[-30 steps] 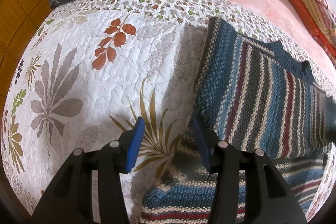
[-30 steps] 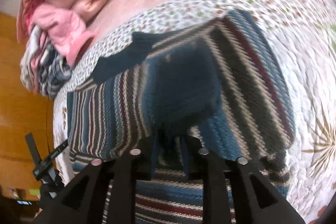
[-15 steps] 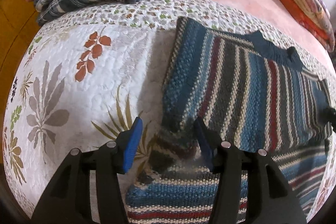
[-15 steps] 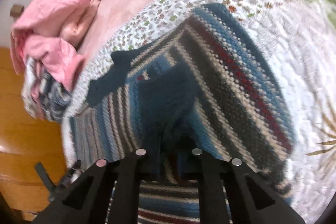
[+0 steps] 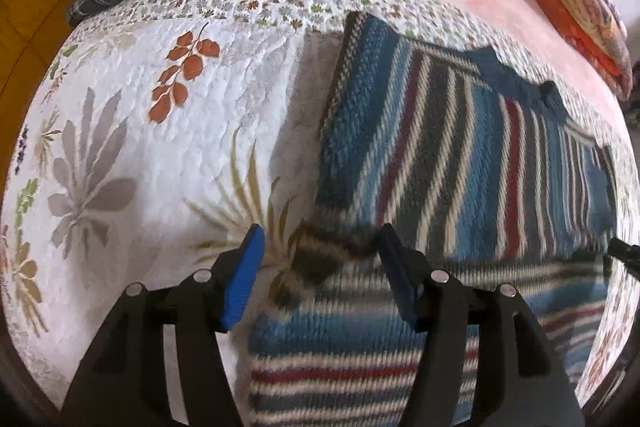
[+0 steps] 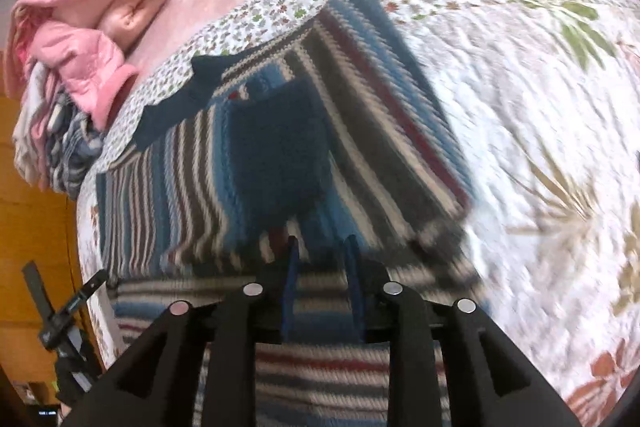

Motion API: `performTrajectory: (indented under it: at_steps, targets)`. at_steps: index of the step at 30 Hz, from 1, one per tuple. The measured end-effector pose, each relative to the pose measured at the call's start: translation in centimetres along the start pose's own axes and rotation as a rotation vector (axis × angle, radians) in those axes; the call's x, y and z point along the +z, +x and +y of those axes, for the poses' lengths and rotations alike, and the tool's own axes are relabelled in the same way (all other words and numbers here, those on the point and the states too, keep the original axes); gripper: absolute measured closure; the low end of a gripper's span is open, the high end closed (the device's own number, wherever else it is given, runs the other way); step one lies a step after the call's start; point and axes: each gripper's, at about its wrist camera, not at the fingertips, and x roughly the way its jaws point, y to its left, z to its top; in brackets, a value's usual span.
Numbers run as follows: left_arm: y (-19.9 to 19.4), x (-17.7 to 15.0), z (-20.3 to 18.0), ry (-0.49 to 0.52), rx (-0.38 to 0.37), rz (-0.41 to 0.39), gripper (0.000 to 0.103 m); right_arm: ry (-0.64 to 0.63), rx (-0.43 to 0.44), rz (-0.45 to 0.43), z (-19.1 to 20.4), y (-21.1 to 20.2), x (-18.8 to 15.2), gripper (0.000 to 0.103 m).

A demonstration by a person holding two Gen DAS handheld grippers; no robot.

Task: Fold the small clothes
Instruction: 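Grasp the ribbed hem of the sweater with both tools, then lift the hem with both tools and fold it up toward the collar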

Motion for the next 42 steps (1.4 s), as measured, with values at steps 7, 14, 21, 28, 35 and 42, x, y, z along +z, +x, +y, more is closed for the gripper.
performTrajectory:
  at_steps: [7, 14, 21, 28, 35, 42]
  targets:
    - [-4.2, -5.2, 1.6, -0.023, -0.026, 0.082, 0.035, -0.076, 0.002, 0.016, 0.5, -5.5, -7.0, 0.058]
    - [-7.2, -14.1, 2.9, -0.024, -0.025, 0.149, 0.031, -0.212, -0.096, 0.008, 0.3, -7.5, -16.6, 0.041]
    - [-7.2, -21.1, 3.0, -0.044, -0.061, 0.21, 0.031, -0.157, -0.085, 0.069, -3.1, -7.4, -23.3, 0.041]
    - [-5.4, -25.4, 2.4, -0.033, -0.057, 0.287, 0.031, -0.092, -0.077, 0.13, -4.3, -6.3, -26.7, 0.041]
    - [-3.6, -25.4, 2.3, -0.019, -0.046, 0.318, 0.031, -0.039, -0.084, 0.205, -5.0, -4.2, -27.7, 0.041]
    - [-2.8, -25.5, 1.3, -0.017, -0.122, 0.337, 0.045, -0.069, -0.092, 0.203, -4.1, -3.6, -27.9, 0.059]
